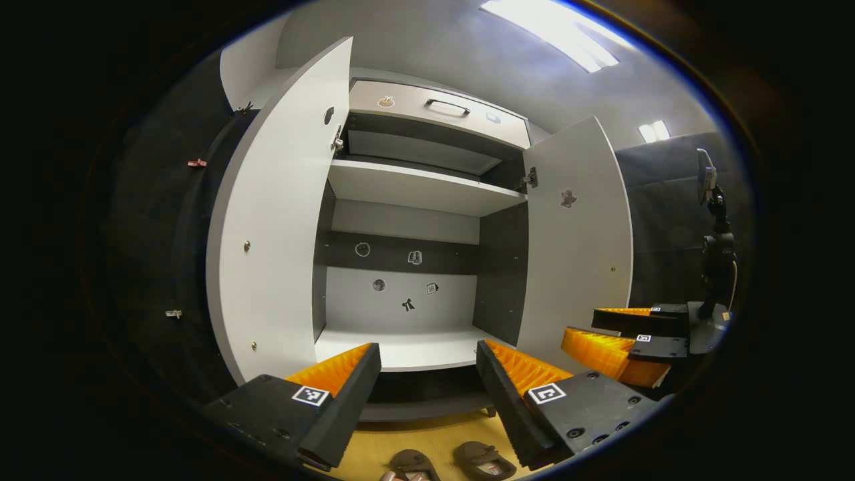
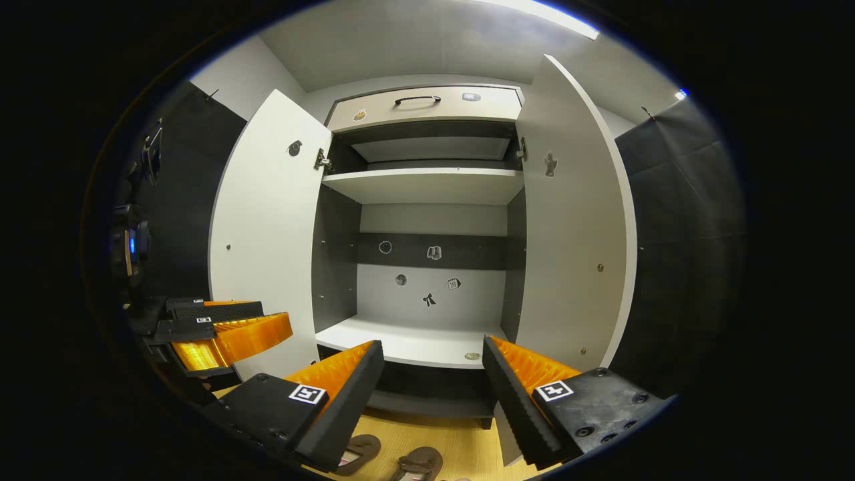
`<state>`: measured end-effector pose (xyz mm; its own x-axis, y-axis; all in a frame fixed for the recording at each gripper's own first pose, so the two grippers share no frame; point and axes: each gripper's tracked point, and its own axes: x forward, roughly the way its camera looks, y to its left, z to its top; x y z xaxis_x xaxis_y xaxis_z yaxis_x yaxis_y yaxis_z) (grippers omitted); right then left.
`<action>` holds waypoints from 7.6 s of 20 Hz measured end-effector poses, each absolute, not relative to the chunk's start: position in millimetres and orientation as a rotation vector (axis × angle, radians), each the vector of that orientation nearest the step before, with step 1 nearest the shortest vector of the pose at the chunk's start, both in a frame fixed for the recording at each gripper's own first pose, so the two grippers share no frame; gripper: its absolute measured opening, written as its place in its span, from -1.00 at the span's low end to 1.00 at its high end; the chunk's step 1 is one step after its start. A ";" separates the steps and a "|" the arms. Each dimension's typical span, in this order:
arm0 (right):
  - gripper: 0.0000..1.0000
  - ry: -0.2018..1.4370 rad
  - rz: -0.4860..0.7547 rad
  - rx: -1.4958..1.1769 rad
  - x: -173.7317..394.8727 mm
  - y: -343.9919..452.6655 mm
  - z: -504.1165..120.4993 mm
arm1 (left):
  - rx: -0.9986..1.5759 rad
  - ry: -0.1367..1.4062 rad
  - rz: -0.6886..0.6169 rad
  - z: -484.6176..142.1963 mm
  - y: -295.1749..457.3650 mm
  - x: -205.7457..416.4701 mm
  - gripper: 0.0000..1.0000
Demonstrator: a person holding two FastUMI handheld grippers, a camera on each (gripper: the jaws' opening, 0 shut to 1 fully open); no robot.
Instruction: Grab one shoe with the right hand and put it into the shoe cabinet, grab the other shoe with the left hand and put it into the shoe cabinet; then close the right door with the right hand and the left door with the left hand.
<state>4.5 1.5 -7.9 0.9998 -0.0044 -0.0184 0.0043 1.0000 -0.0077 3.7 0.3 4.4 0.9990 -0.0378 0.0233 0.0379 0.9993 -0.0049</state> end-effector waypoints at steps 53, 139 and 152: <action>-0.02 0.897 -0.081 0.099 -16.8 39.1 -483.5 | 0.061 0.041 -0.055 -23.5 62.6 14.3 0.84; 0.96 0.076 -0.022 -0.021 42.3 -33.5 1.4 | -0.187 0.553 -0.005 -409.0 51.9 -23.7 0.75; 0.95 0.152 -0.045 -0.076 17.8 -53.0 -12.4 | -0.194 0.602 0.028 -461.6 57.5 14.2 0.25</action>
<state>17.8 -53.0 -12.4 0.9875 -0.0504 -0.1491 0.0389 0.9961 -0.0789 14.2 57.5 -461.6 0.8242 -0.0300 -0.5655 -0.0828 0.9815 -0.1727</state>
